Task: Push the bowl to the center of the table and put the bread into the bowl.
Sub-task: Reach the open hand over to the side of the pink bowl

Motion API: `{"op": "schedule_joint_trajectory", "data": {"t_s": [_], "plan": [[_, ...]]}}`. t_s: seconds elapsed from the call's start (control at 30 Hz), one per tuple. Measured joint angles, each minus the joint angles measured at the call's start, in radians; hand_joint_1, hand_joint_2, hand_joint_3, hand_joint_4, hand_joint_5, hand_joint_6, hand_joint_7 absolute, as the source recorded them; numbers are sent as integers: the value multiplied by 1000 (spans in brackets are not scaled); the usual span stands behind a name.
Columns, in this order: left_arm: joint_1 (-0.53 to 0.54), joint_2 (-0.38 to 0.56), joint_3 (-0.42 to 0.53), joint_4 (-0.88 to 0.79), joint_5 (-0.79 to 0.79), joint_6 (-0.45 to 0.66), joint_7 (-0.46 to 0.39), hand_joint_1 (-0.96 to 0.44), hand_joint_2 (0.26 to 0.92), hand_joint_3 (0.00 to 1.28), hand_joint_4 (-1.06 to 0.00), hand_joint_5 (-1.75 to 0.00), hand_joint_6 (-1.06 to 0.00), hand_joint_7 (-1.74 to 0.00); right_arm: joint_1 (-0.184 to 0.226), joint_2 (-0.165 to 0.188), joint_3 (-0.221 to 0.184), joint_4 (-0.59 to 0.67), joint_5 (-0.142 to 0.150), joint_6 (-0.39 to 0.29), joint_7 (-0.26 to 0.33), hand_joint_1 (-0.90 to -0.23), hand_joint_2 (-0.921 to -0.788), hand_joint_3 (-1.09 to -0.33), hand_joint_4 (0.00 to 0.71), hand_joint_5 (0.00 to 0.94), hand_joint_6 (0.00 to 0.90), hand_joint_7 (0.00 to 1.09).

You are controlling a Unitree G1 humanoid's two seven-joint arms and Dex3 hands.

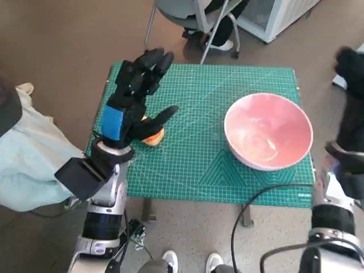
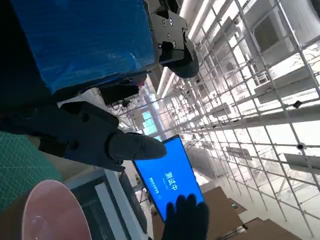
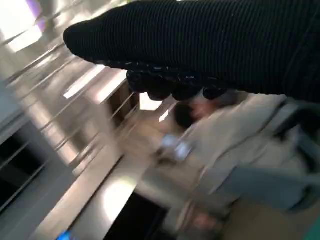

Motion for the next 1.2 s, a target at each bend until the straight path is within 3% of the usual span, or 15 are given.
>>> {"op": "schedule_joint_trajectory", "data": {"t_s": [0.2,0.4,0.57,0.83,1.2], "plan": [[0,0,0,5,5,-5,1,-409,921,236,-337,-6,-52,-648,2,-36,8,134,-73,30,-135,-530,-921,-909,256,22,-1,757],[0,4,1,9,8,-5,1,-419,921,238,-330,-2,-36,-631,2,-41,28,221,-114,116,-213,-530,-921,-913,284,23,47,686],[0,12,2,9,9,-5,1,-422,921,238,-323,0,-29,-619,2,-24,33,263,-108,198,-220,-546,-921,-884,297,14,84,612],[4,21,3,4,9,0,1,-427,921,236,-317,-1,-27,-605,0,38,22,300,-98,311,-186,-515,-921,-875,298,8,111,573],[28,46,9,-23,10,17,4,-427,921,230,-326,-4,-66,-532,-31,99,28,318,-106,408,-197,-512,-921,-924,280,1,122,549]]}}
